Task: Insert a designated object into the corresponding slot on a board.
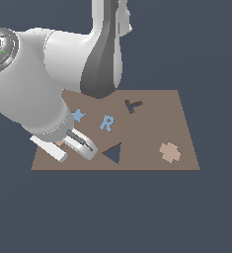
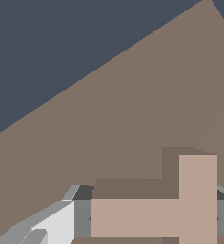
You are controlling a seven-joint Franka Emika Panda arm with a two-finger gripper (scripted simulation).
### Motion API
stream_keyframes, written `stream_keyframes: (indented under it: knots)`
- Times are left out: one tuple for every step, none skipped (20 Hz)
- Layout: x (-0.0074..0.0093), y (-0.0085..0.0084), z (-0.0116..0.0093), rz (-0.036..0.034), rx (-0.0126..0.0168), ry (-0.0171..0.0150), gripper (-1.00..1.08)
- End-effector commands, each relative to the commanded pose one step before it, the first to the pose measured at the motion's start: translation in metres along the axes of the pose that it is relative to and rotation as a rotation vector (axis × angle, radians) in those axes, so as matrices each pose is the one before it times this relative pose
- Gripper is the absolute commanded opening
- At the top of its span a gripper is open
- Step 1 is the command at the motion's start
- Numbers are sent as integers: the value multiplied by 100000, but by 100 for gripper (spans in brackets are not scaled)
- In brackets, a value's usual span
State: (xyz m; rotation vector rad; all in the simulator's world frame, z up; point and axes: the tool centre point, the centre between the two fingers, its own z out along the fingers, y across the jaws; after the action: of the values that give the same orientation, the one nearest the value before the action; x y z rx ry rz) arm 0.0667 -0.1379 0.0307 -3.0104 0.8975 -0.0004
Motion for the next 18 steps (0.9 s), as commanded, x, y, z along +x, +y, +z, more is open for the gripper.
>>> stream_keyframes:
  knots:
    - [-14,-23,-13,-123,25,29,-100]
    - [-72,-87,-4,-384,0,0,-100]
    - [-117,-135,-7,-625,0,0,-100]
    - [-164,-191,-10,-873,0,1,-100]
    - [-207,-240,-13,-1105,0,1,-100]
    - [-251,-289,-16,-1332,-1,1,-100]
    - [-292,-336,-18,-1547,-1,1,-100]
    - [-331,-380,-20,-1752,-1,1,-100]
    - [-368,-421,-23,-1943,-1,1,-100]
    - [-403,-459,-25,-2125,-1,1,-100]
    - [-437,-497,-27,-2298,-1,1,-100]
    - [-469,-531,-29,-2459,-1,1,-100]
    - [-499,-563,-30,-2611,-1,1,-100]
    - [-528,-594,-32,-2757,-1,1,-100]
    - [-556,-623,-33,-2895,-2,1,-100]
    - [-583,-651,-35,-3028,-2,1,-100]
    - [-609,-677,-36,-3155,-2,1,-100]
    - [-634,-702,-37,-3276,-2,0,-100]
